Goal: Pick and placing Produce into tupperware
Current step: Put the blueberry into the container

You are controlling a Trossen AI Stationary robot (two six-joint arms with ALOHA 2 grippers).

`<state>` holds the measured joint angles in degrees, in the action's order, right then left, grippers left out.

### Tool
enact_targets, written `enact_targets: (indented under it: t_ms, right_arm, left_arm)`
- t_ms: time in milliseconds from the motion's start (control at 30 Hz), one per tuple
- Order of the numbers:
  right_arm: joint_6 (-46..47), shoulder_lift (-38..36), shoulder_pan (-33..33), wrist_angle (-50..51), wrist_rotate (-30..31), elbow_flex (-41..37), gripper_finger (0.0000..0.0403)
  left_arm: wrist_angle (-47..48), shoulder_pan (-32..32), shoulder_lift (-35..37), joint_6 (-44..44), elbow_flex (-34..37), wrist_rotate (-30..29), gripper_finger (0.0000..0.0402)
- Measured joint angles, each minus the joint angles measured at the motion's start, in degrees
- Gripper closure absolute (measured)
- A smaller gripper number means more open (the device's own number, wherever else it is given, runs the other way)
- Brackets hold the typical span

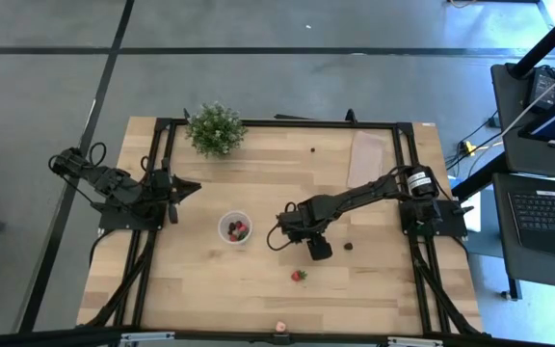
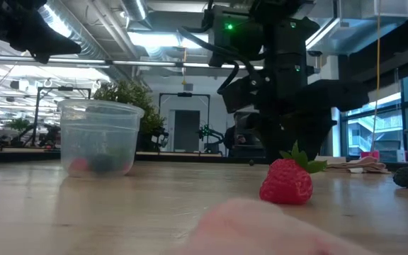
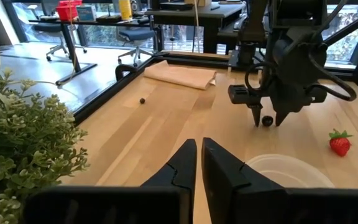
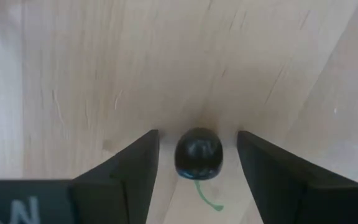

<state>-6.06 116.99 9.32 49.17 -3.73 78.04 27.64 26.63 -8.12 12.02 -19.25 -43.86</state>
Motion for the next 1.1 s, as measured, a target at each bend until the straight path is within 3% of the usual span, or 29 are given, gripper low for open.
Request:
enact_targets:
  t_ms: [200, 633, 933, 1100]
  right_arm:
    - [0.02, 0.13, -0.02, 0.19, 0.05, -0.07, 0.0197]
    - [0.13, 0.33, -0.02, 1.51, 2.42, -0.09, 0.0288]
    - [3.4, 0.5, -0.02, 1.98, 2.49, 0.95, 0.0286]
    - [2.52, 1.08, -0.57, 1.94, 2.82, 7.03, 0.0293]
  left_arm:
    - [0.0, 0.01, 0.0, 0.01, 0.0, 0.0, 0.0395]
    - [0.0, 0.02, 0.0, 0.01, 0.0, 0.0, 0.0382]
    - [-0.03, 0.0, 0.0, 0.03, 0.0, 0.0, 0.0359]
    - [-0.09, 0.01, 0.0, 0.02, 0.0, 0.01, 0.0347]
